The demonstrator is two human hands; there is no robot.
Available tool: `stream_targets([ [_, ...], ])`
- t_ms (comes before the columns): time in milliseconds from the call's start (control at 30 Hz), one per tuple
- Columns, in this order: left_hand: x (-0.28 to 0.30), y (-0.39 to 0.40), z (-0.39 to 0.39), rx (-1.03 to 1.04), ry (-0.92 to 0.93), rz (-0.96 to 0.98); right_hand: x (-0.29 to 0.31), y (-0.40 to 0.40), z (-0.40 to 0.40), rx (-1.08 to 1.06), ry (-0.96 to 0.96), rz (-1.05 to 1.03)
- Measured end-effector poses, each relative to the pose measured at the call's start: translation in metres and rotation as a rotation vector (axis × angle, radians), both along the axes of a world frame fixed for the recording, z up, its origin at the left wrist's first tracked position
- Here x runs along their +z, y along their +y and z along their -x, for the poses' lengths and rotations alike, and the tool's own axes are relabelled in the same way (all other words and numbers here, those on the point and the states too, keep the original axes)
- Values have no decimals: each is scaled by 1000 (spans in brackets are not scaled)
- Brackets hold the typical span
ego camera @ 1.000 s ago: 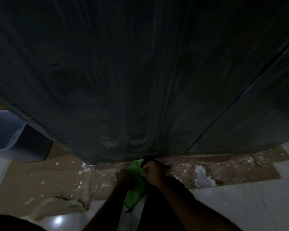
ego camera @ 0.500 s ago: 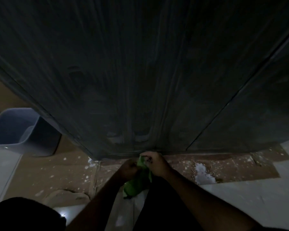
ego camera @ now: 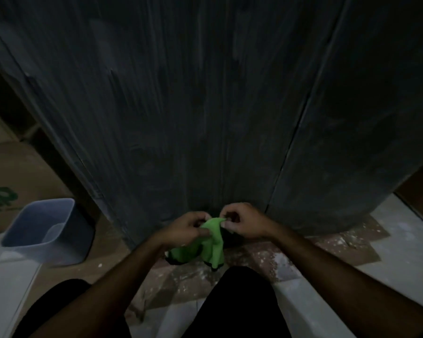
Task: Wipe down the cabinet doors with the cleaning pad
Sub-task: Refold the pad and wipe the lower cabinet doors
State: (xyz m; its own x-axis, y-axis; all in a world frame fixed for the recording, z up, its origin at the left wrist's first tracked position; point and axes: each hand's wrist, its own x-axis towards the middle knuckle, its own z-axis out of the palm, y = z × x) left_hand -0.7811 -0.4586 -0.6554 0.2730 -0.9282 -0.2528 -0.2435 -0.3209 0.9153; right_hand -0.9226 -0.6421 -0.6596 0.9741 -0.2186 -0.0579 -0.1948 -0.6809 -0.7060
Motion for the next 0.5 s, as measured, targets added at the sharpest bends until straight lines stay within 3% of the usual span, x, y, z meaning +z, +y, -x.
stream_targets([
  [167,77,-8,16,-83,-2,156,47,-8,25,-283,-14,-187],
  [267,117,-11,24,-77,69,228,72,-6,37,-448,138,-404],
  [367,147,-15,27,-117,75,274,91,-3,45,-365,131,-909],
  [500,174,-17,26,-155,62,324,125,3,51,-320,-91,-978],
])
